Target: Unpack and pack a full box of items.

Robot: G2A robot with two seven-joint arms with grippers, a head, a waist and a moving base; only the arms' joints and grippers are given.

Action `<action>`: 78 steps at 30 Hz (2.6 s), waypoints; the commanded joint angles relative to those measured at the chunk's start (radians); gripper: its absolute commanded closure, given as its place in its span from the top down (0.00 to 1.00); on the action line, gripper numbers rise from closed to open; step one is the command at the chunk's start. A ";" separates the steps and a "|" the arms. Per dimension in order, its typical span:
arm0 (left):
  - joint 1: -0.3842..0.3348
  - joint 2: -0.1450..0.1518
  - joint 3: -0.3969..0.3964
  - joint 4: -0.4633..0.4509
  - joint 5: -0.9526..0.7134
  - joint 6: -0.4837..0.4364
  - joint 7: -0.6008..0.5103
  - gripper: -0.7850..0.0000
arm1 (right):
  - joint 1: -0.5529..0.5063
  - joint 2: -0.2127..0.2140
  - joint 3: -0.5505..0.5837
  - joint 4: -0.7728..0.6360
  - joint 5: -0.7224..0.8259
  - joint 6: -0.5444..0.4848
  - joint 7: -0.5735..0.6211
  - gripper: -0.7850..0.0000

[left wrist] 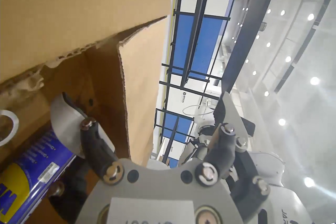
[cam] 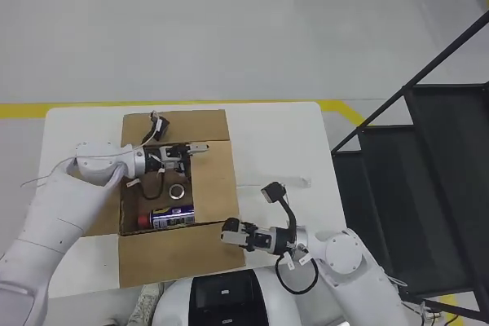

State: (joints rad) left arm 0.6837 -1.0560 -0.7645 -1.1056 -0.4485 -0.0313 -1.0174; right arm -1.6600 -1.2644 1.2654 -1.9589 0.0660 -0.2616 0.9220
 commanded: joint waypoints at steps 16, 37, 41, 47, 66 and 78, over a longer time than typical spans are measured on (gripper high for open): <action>-0.006 -0.031 -0.035 -0.128 -0.240 0.052 -0.205 1.00 | 0.139 0.001 -0.173 0.034 -0.038 0.102 0.033 1.00; 0.084 0.046 -0.277 -0.181 -0.200 0.028 -0.451 1.00 | -0.136 0.038 -0.038 -0.159 -0.392 0.315 -0.421 1.00; 0.160 0.083 -0.384 -0.198 -0.171 0.012 -0.487 1.00 | -0.164 0.037 -0.034 -0.189 -0.455 0.485 -0.482 1.00; 0.239 0.123 -0.508 -0.138 -0.121 0.001 -0.517 1.00 | -0.146 0.034 -0.055 -0.176 -0.460 0.600 -0.494 1.00; 0.413 0.191 -0.733 -0.107 -0.277 -0.070 -0.518 1.00 | 0.136 0.019 -0.225 -0.242 -0.588 0.668 -0.339 1.00; 0.503 0.234 -0.757 -0.217 -0.338 -0.146 -0.518 1.00 | 0.618 -0.064 -0.546 0.052 -0.747 0.861 -0.084 1.00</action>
State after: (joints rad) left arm 1.1872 -0.8234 -1.5246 -1.3213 -0.7864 -0.1750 -1.5359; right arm -1.0875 -1.3204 0.7415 -1.9366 -0.6709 0.5779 0.8162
